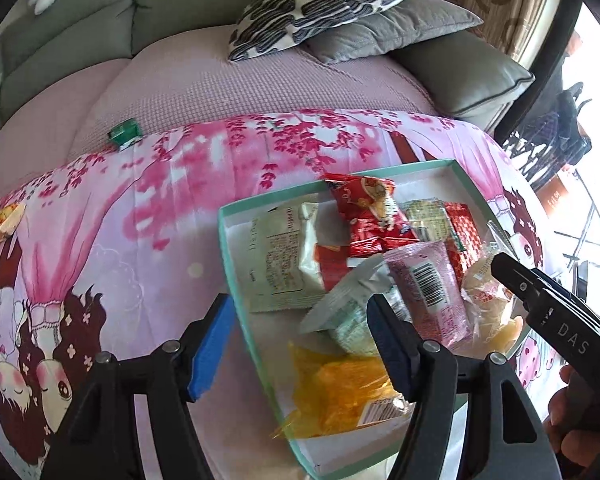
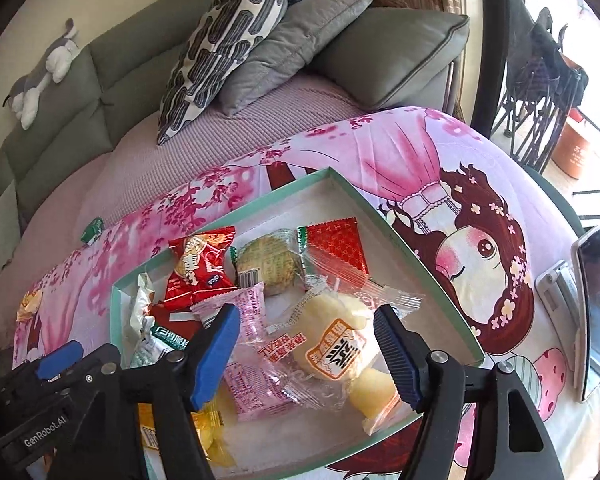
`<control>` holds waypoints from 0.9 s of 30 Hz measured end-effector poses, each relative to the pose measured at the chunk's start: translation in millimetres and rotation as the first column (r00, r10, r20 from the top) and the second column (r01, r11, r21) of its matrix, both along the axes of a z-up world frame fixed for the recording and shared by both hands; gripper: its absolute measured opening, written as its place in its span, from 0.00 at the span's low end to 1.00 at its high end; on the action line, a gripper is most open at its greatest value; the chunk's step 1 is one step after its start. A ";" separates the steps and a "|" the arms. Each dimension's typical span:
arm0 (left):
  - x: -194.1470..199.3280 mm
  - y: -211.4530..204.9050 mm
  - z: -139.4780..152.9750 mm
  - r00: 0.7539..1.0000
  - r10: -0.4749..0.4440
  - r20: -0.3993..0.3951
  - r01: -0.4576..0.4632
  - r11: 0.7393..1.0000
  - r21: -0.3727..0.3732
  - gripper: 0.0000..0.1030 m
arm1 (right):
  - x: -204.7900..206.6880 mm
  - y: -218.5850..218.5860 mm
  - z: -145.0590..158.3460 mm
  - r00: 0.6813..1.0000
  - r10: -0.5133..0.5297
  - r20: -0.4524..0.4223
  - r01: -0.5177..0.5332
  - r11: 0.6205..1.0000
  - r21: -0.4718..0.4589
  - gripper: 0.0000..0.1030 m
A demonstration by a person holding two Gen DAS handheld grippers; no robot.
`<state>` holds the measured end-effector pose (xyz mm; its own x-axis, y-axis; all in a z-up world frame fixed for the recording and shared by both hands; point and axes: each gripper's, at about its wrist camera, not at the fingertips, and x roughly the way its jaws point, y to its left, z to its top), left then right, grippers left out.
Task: Organize snacks
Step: 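Withdraw both tools from the tray toward the remaining snacks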
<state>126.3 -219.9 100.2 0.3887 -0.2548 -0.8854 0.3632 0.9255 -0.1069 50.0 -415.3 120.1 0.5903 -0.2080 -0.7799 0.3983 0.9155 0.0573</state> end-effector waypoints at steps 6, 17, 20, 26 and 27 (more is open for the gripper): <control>2.4 47.0 -3.4 0.991 0.137 0.001 -0.137 0.991 -0.004 0.68 | 5.5 28.5 2.8 0.997 0.080 -0.003 -0.080 0.997 -0.023 0.71; 5.1 86.4 -7.3 0.965 0.263 0.008 -0.263 0.965 -0.013 0.83 | 9.4 49.4 -2.4 0.990 0.138 -0.008 -0.139 0.989 -0.044 0.90; 4.8 89.5 -7.5 0.960 0.280 0.030 -0.279 0.960 -0.016 0.94 | 9.5 48.3 -2.6 0.991 0.131 -0.003 -0.131 0.990 -0.046 1.00; 7.8 97.4 -7.0 0.954 0.296 0.044 -0.295 0.955 -0.026 0.95 | 11.0 49.1 -3.7 0.991 0.135 -0.009 -0.135 0.989 -0.055 1.00; 8.9 99.9 -6.4 0.953 0.300 0.046 -0.299 0.954 -0.032 0.95 | 11.6 50.2 -4.0 0.990 0.138 -0.011 -0.139 0.989 -0.057 1.00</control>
